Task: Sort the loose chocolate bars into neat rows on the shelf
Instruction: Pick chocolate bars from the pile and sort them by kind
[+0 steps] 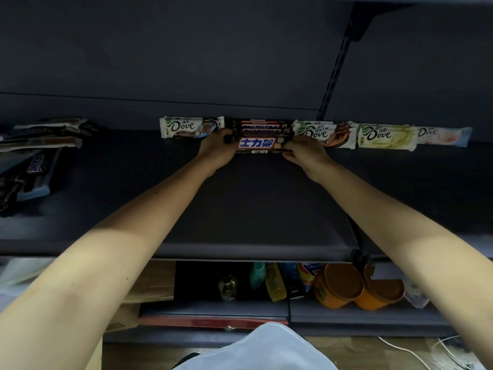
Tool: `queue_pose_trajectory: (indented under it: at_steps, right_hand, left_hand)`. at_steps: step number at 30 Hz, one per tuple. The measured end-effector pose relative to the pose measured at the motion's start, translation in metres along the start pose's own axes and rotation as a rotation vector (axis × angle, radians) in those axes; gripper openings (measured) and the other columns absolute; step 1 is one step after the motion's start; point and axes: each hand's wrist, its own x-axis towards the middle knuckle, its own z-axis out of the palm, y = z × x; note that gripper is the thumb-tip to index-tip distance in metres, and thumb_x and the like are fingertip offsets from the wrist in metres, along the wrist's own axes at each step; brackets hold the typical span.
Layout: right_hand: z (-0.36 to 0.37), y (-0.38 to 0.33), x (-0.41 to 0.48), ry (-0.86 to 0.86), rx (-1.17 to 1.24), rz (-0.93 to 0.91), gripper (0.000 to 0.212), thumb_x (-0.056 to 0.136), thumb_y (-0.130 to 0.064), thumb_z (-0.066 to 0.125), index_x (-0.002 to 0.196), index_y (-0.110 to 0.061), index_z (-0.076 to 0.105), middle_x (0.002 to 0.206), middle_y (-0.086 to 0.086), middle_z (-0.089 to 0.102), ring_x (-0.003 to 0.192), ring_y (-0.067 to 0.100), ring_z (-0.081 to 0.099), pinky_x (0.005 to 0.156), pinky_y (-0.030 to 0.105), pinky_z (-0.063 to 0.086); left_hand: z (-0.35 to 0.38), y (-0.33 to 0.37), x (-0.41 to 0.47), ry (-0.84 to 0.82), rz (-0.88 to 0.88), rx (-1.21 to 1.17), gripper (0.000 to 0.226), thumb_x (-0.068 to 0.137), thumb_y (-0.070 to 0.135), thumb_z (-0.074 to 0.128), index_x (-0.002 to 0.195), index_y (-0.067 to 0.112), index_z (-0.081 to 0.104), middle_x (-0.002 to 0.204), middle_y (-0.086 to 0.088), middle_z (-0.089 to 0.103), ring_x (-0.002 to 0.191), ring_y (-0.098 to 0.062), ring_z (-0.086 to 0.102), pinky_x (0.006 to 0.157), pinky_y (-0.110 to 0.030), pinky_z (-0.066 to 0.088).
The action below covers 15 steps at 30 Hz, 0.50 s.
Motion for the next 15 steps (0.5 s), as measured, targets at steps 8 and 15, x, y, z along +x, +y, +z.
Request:
queue_pose_trajectory:
  at_steps: [8,15]
  right_hand:
    - [0.012,0.002,-0.015,0.131,-0.092,-0.26,0.032,0.09,-0.012,0.052,0.122,-0.012,0.057,0.12,0.0,0.05,0.115,0.018,0.052,0.102,0.037,0.045]
    - [0.05,0.0,-0.029,-0.102,-0.205,-0.252,0.026,0.092,-0.011,0.051,0.117,-0.014,0.06,0.115,0.0,0.06,0.112,0.014,0.055,0.103,0.032,0.044]
  left_hand:
    - [-0.004,-0.008,-0.008,0.004,0.031,-0.085,0.046,0.092,0.021,0.05,0.136,0.024,0.04,0.136,-0.003,0.048,0.116,-0.02,0.052,0.1,-0.037,0.044]
    - [-0.026,-0.029,-0.021,0.053,0.018,-0.149,0.037,0.093,0.015,0.048,0.129,0.023,0.051,0.135,0.004,0.052,0.118,-0.013,0.051,0.104,-0.034,0.042]
